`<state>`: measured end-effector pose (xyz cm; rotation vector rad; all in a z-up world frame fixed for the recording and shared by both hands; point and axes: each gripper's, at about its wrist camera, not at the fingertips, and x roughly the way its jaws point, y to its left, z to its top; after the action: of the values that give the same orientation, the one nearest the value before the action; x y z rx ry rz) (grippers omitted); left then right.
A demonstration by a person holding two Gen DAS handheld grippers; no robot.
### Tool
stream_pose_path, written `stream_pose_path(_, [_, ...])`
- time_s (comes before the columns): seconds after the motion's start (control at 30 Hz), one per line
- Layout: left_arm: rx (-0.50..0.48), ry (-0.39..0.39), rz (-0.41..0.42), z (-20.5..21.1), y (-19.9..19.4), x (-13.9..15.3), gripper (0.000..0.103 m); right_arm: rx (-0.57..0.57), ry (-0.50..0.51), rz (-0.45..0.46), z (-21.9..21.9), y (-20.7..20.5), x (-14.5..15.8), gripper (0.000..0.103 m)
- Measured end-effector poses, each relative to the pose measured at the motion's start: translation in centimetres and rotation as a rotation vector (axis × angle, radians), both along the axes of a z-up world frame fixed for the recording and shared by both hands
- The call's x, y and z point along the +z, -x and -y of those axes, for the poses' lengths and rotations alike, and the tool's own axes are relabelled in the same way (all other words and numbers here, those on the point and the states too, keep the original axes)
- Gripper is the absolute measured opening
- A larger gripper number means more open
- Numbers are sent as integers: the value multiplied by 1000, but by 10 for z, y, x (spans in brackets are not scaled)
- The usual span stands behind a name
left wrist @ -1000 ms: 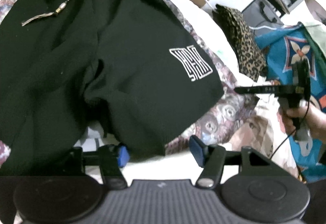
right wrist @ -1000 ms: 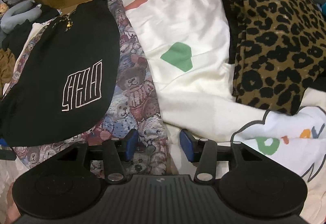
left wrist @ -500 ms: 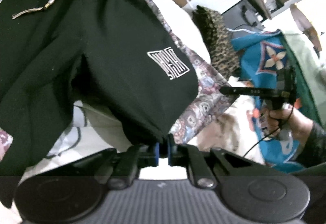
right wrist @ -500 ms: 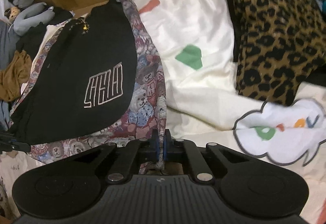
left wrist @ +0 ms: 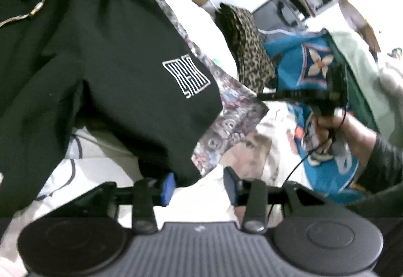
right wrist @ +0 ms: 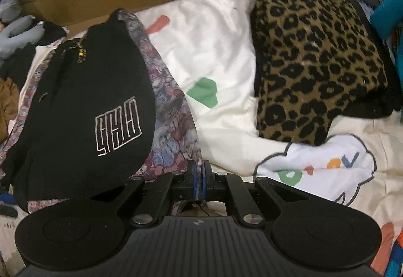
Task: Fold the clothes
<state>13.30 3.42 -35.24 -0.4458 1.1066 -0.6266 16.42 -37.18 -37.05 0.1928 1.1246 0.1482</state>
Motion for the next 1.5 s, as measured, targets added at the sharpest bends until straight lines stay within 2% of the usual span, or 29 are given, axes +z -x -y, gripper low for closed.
stream_pose_path(0.07, [-14, -39, 19, 5, 1, -2, 55, -4, 5, 1, 2, 2, -1, 7])
stream_pose_path(0.1, [-18, -61, 31, 7, 1, -3, 56, -5, 9, 3, 3, 2, -2, 11])
stream_pose_path(0.17, [-25, -103, 51, 10, 1, -6, 57, -8, 17, 11, 5, 4, -2, 41])
stream_pose_path(0.2, [-28, -128, 56, 12, 1, -7, 58, -9, 21, 14, 6, 5, -2, 43])
stream_pose_path(0.33, [-54, -198, 79, 11, 4, -8, 59, -4, 28, -1, 8, 7, -8, 44])
stream_pose_path(0.47, [-58, -252, 122, 7, 7, 2, 64, -3, 31, -19, 11, 9, -15, 44])
stream_pose_path(0.57, [-36, -267, 150, 0, 6, 8, 71, 0, 30, -20, 11, 9, -17, 44])
stream_pose_path(0.63, [-36, -251, 168, -1, 4, 8, 79, 3, 28, -26, 10, 9, -19, 44])
stream_pose_path(0.8, [-89, -176, 162, 10, -5, 0, 81, 14, 23, -37, 7, 11, -23, 44])
stream_pose_path(1.13, [-174, -183, 214, 42, 5, -16, 82, 24, 23, -61, 6, 13, -34, 44])
stream_pose_path(1.17, [-182, -184, 219, 45, 6, -18, 81, 24, 22, -60, 5, 12, -34, 44])
stream_pose_path(1.23, [-182, -207, 228, 50, 7, -22, 72, 25, 21, -59, 5, 11, -35, 44])
stream_pose_path(1.3, [-184, -251, 224, 55, 6, -26, 48, 27, 20, -57, 4, 10, -37, 44])
stream_pose_path(1.33, [-181, -266, 214, 55, 5, -28, 41, 27, 19, -54, 3, 10, -37, 44])
stream_pose_path(1.37, [-177, -280, 203, 55, 3, -29, 27, 28, 18, -51, 2, 9, -38, 44])
stream_pose_path(1.4, [-168, -258, 183, 51, 2, -28, 18, 29, 17, -49, 2, 9, -39, 44])
stream_pose_path(1.5, [-129, -179, 126, 39, -2, -22, 10, 34, 15, -39, 1, 6, -41, 44])
